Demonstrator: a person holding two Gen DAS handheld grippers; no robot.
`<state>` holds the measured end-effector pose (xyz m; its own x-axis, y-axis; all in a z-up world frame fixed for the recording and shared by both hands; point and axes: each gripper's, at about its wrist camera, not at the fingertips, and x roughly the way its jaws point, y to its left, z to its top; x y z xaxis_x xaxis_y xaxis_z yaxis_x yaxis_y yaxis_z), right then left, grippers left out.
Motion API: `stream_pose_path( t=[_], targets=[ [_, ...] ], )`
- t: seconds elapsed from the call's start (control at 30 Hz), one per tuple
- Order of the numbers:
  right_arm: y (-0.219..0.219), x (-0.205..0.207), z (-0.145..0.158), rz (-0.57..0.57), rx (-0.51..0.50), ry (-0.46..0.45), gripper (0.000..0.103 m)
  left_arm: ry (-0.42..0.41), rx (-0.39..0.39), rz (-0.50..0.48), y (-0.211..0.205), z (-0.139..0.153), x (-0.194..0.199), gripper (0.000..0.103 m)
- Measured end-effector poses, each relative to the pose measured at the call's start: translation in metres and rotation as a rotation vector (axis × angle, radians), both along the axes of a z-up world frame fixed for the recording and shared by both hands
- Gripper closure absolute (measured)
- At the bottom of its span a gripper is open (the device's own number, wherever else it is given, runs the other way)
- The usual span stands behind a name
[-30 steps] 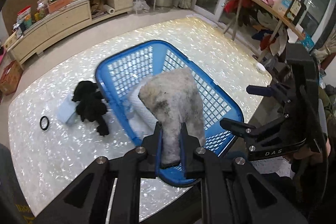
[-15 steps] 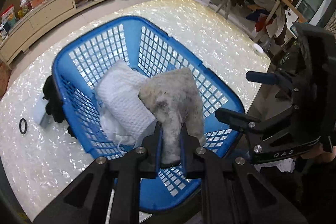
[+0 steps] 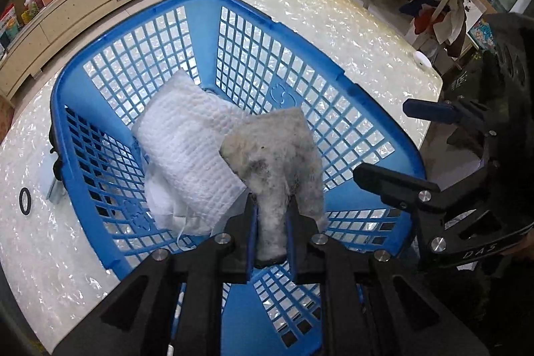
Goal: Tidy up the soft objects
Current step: 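Carry the grey mat into the blue basket and open the left gripper, then withdraw both tools from the basket back over the table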
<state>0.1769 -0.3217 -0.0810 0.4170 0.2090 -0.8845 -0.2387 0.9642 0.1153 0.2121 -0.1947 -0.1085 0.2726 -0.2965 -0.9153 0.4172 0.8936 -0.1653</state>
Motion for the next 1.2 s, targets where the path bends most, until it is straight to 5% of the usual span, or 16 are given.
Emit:
stream_pose_path(
  t=[0.23, 0.47, 0.67, 0.87, 0.97, 1.2],
  targets=[
    [-0.003, -0.002, 0.002, -0.01, 0.002, 0.0, 0.0, -0.015, 0.012, 0.004, -0.001, -0.002, 0.001, 0.085],
    [-0.003, -0.004, 0.004, -0.01, 0.001, 0.0, 0.0, -0.07, 0.052, 0.01, 0.002, 0.006, -0.002, 0.049],
    [0.001, -0.005, 0.01, -0.009, -0.005, -0.015, 0.0, -0.111, 0.066, 0.04, 0.012, 0.019, -0.005, 0.035],
    [0.008, -0.007, 0.022, 0.004, -0.007, -0.036, 0.0, -0.159, 0.053, 0.067, 0.028, 0.04, -0.012, 0.034],
    [0.015, -0.009, 0.028, 0.014, -0.005, -0.049, 0.0, -0.183, 0.047, 0.098, 0.042, 0.052, -0.017, 0.022],
    [0.036, -0.013, 0.043, 0.044, -0.015, -0.08, 0.0, -0.22, 0.005, 0.162, 0.077, 0.074, -0.031, 0.017]
  ],
)
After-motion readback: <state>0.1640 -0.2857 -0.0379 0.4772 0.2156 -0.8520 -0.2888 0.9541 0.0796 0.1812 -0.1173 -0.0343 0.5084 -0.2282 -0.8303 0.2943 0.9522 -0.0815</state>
